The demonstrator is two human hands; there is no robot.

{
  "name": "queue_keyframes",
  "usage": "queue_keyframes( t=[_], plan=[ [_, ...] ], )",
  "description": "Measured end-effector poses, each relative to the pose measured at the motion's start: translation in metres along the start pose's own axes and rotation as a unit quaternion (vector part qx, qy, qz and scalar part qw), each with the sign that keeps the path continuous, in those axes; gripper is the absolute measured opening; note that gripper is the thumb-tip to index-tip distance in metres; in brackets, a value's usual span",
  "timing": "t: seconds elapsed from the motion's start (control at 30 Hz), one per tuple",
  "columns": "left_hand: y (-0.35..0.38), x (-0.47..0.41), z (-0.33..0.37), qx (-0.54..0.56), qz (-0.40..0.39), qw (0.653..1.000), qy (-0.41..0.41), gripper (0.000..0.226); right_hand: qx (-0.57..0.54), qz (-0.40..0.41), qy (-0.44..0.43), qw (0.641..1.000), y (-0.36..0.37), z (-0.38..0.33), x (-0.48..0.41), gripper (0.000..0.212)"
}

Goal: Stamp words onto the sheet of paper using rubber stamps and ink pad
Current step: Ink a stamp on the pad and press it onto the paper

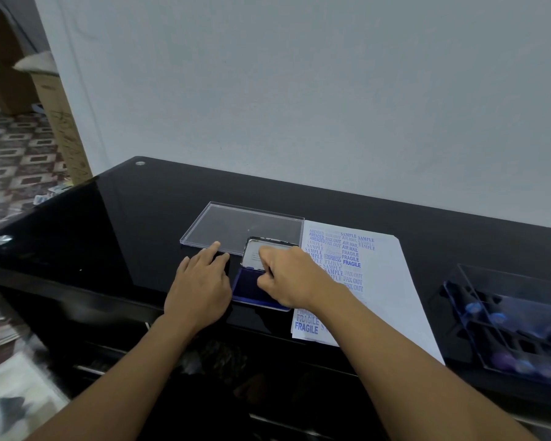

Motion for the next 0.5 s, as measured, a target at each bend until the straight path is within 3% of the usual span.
queue_keyframes(
  t=[0.5],
  plan=[
    [0.0008, -0.0001, 0.0001, 0.0, 0.004, 1.0, 0.001, 0.043, -0.03, 0.034, 0.014, 0.999, -0.0032, 0.0038, 0.0059, 0.02]
  ],
)
Point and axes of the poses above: each hand's wrist, its own x-axis away from the middle knuckle, its own y-axis out of the palm, z = x × y, the point moved 6 cm from there along -x, towards the middle knuckle, and after that the axes turned 15 degrees about z, right-handed, at the moved point
